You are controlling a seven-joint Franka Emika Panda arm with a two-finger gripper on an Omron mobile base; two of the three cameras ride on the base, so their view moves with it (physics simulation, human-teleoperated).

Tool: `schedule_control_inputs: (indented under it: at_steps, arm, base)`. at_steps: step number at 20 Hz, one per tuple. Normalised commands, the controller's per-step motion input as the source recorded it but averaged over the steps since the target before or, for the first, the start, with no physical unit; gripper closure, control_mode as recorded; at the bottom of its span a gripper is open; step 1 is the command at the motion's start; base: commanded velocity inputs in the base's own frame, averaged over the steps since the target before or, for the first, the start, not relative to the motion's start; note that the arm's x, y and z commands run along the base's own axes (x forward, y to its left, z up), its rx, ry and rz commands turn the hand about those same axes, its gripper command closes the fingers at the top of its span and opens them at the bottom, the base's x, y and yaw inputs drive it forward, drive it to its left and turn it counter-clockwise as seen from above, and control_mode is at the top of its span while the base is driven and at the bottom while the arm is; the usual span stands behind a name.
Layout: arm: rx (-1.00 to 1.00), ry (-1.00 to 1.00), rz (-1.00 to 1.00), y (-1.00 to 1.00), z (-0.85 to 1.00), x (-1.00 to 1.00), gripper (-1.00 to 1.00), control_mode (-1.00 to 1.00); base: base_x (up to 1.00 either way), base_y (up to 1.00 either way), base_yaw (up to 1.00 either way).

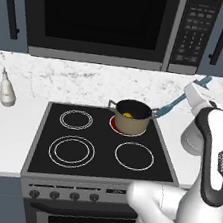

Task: Put the avocado and lemon in the pot. Retrieve the spatula and lightly stir the vegetables in the pot.

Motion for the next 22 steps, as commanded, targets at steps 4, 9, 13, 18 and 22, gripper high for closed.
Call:
schedule_control_inputs:
  at_steps: [4, 9, 13, 18, 22]
  arm:
    - [0.0, 0.04, 0.0, 0.0, 0.0, 0.44, 1.0, -1.0]
    - [0.0, 0.0, 0.0, 0.0, -0.1, 0.45, 1.0, -1.0]
    - [0.0, 0.0, 0.0, 0.0, -0.2, 0.36, 1.0, -1.0]
    - [0.0, 0.0, 0.0, 0.0, -0.32, 0.37, 1.0, -1.0]
    - [0.0, 0.0, 0.0, -0.01, -0.24, 0.25, 1.0, -1.0]
  base:
    - [0.0, 0.0, 0.0]
    - [0.0, 0.0, 0.0]
    - [0.0, 0.0, 0.0]
    - [0.0, 0.0, 0.0]
    - [0.0, 0.0, 0.0]
